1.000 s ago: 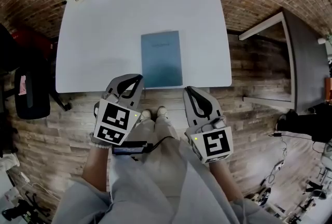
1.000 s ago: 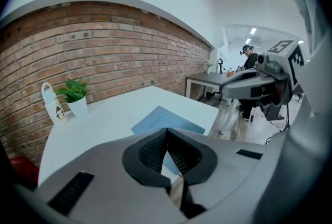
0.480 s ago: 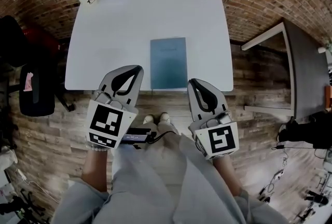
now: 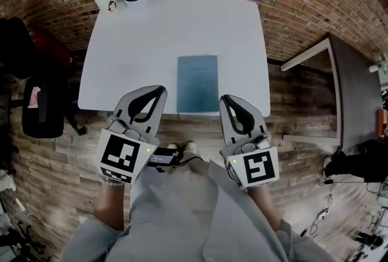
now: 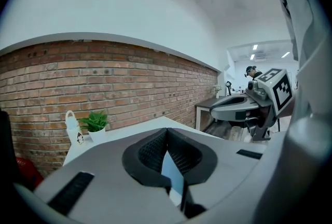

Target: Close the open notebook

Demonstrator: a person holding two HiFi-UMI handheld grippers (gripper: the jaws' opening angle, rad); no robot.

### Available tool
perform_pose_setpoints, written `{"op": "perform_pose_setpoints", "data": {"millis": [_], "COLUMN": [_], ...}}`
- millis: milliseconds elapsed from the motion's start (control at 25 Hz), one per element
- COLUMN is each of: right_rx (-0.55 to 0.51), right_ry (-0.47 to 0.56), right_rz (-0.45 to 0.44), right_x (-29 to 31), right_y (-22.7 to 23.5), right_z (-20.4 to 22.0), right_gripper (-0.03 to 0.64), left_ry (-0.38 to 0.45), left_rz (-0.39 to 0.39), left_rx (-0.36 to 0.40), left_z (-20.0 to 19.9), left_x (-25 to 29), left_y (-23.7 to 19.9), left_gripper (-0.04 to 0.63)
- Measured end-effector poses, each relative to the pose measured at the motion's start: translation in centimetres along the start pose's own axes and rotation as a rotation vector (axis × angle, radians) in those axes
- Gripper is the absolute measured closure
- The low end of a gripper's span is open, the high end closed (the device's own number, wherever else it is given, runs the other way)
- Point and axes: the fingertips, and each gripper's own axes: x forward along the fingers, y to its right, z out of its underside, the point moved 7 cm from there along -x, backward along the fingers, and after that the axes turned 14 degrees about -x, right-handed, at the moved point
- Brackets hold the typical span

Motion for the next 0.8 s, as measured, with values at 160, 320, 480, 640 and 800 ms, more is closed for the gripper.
{"op": "perform_pose_setpoints", "data": {"millis": [160,320,480,640,800], "right_rx": [-0.006,-0.010,-0.012,-0.014,-0.020], "right_ry": [0.012,0.021,0.039,0.049,0.058], "right_rz": [-0.008,-0.013,-0.007,-0.005,-0.012], "right_x": [0.3,0.8,1.1,1.3,1.2], "right_y": [0.0,0.0,0.1,0.2,0.2], "right_z": [-0.3,-0.3,-0.4,-0.5,-0.5], "right_gripper": [0.572,0.572,0.572,0.572,0.572], "left_ry": [0.007,0.023,0.013,0.009,0.015], "left_rz": [-0.006,-0.006,-0.001,0.007,0.011], "left_rx": [0.002,-0.018,-0.003,0.010,0.002], "left_z": [-0.1,-0.4,-0.3,-0.1,-0.3], "left_x": [-0.4,-0.3,-0.1,0.2,0.3], "left_y": [-0.3,-0.3,-0.3,-0.1,0.2], "left_gripper": [0.577,0.577,0.577,0.577,0.577]}}
